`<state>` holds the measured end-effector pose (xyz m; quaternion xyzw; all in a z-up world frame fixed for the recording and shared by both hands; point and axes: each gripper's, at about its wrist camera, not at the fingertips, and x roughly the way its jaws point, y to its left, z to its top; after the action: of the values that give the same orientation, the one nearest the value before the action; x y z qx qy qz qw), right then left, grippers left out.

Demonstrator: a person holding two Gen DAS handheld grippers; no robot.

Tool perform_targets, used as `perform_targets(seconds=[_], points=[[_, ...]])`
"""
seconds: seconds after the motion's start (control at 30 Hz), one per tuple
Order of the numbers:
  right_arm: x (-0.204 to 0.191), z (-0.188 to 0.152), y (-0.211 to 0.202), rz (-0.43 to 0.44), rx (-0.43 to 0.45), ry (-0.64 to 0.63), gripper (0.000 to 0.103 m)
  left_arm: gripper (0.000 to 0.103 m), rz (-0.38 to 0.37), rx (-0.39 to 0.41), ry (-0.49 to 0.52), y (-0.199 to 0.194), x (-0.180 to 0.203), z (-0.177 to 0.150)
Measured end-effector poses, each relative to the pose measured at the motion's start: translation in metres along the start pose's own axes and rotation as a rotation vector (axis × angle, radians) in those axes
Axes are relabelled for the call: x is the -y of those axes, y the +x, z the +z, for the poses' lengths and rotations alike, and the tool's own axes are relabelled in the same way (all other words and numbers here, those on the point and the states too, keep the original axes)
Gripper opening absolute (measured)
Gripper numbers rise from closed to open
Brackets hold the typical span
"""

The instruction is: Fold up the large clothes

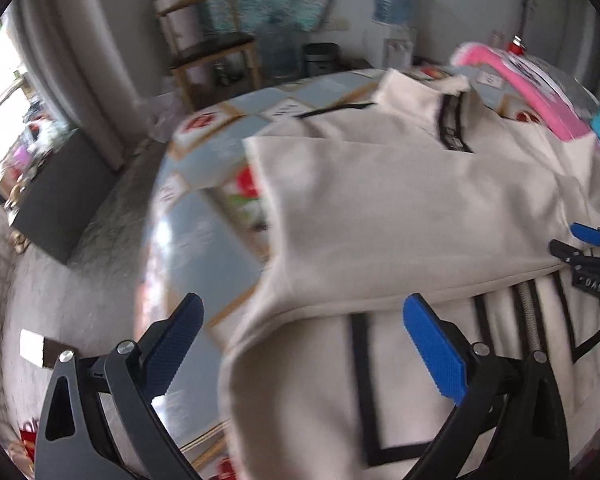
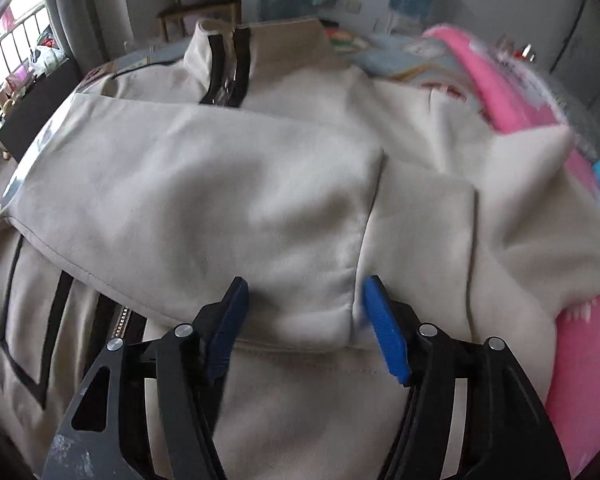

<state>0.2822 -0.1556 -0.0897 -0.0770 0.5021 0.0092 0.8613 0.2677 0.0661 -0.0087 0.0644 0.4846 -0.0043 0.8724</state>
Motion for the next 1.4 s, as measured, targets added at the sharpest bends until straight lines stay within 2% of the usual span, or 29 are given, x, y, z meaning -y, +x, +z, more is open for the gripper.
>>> perform_targets(seconds=[0.07,0.2,0.4,0.53,0.7,0.77,0.93,1.1,1.4], points=[[0.003,0.002,-0.01,0.026,0.026,0.032,0.06,0.098,-0.013,-0.006,0.033,0.008,0.019,0.01],[0.004,0.006,-0.02,-0.01,0.073,0.044,0.067,0.098,-0.04,-0.019,0.051,0.025,0.043,0.025],[0.012,0.004,-0.002,-0.038,0.039,0.074,0.072,0.098,-0.058,-0.073,0.04,0.056,0.066,0.031],[0.011,-0.004,0.006,-0.045,0.033,0.076,0.075,0.098,-0.041,-0.097,0.068,0.07,0.079,0.025],[0.011,-0.005,-0.003,-0.058,0.063,0.085,0.078,0.098,-0.061,-0.084,0.05,0.073,0.077,0.021],[0.012,-0.004,-0.005,-0.066,0.079,0.093,0.084,0.098,-0.086,-0.092,0.025,0.076,0.073,0.02],[0.011,-0.004,0.01,-0.092,0.043,0.088,0.085,0.099,-0.098,-0.067,-0.002,0.077,0.07,0.015],[0.015,-0.007,0.011,-0.108,0.047,0.116,0.096,0.099,-0.098,-0.073,-0.005,0.076,0.069,0.014],[0.021,-0.004,0.013,-0.069,0.023,0.146,0.096,0.099,-0.107,-0.085,0.001,0.077,0.069,0.016]])
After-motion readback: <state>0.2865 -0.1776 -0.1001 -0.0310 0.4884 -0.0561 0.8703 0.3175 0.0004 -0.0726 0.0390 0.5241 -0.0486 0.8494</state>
